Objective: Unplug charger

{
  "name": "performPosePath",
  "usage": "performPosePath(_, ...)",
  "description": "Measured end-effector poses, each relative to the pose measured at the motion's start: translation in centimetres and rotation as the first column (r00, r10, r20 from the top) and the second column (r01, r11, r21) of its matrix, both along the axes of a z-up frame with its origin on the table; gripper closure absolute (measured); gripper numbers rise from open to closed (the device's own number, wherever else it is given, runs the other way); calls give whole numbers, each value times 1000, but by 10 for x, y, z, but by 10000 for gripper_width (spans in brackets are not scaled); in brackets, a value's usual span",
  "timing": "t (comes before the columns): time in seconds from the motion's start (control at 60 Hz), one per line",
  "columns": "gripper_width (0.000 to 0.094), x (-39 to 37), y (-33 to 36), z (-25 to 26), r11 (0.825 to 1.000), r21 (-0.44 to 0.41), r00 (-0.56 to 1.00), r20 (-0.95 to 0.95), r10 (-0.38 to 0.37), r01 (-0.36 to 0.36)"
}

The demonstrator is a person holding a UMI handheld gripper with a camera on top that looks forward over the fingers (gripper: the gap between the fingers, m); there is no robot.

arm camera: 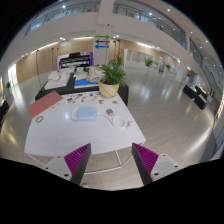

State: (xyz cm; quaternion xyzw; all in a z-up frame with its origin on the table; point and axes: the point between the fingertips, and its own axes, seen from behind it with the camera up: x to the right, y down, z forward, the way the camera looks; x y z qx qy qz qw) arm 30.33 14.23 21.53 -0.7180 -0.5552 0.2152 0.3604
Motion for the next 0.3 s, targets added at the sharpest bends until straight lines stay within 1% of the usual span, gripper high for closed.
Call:
performPosePath(0.083, 86, 40, -8, 1, 1000, -11, 1000, 1, 11, -11)
performPosePath(0.15, 86, 57, -6, -1, 1000, -19, 1000, -10, 13, -13)
performPosePath(0.3, 88, 94, 1, 0, 999, 24, 999, -18, 27, -27)
